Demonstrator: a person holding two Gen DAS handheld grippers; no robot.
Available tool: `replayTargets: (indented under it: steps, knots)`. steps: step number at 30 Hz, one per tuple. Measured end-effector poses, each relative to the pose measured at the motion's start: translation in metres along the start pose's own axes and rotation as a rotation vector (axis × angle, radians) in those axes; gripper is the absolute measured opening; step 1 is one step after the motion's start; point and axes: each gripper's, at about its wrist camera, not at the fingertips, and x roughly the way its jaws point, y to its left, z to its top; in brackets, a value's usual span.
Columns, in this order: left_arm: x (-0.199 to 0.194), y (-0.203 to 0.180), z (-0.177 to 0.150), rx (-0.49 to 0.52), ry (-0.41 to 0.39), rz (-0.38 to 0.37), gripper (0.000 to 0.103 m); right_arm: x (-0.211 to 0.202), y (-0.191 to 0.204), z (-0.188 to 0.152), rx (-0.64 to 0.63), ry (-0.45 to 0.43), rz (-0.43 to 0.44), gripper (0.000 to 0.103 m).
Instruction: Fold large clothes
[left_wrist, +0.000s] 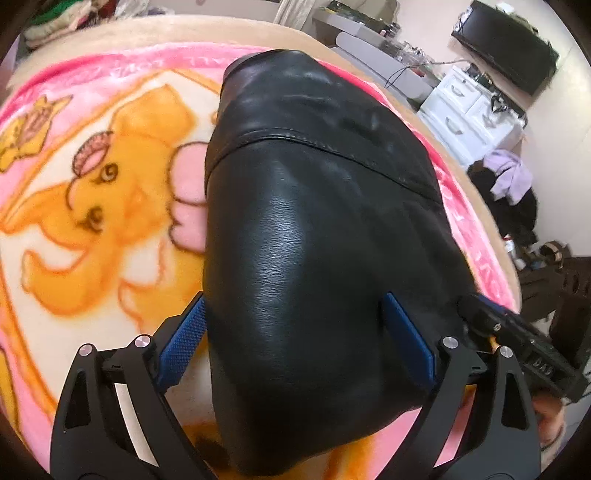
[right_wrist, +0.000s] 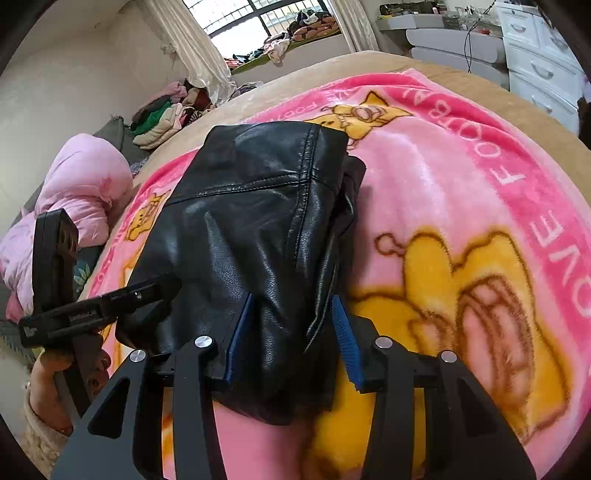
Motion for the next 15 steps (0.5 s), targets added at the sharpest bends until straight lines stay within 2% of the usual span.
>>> replayTargets:
  steps: [2, 7, 12, 15]
  knots:
    - [0.002, -0.006, 0.001, 0.022, 0.004, 0.019, 0.087, 0.003, -0.006, -0.001, 0.015, 0.019, 0.003, 0.048]
    - [0.004, -0.002, 0.000, 0.034, 0.012, 0.028, 0.087, 0.020, -0.005, -0.008, 0.024, 0.073, 0.013, 0.048]
    - [0.004, -0.003, 0.001, 0.030, 0.009, 0.034, 0.088, 0.023, -0.011, -0.007, 0.044, 0.085, 0.046, 0.048]
    - [0.005, -0.007, 0.003, 0.032, 0.011, 0.041, 0.088, 0.026, -0.010, -0.008, 0.037, 0.090, 0.035, 0.050]
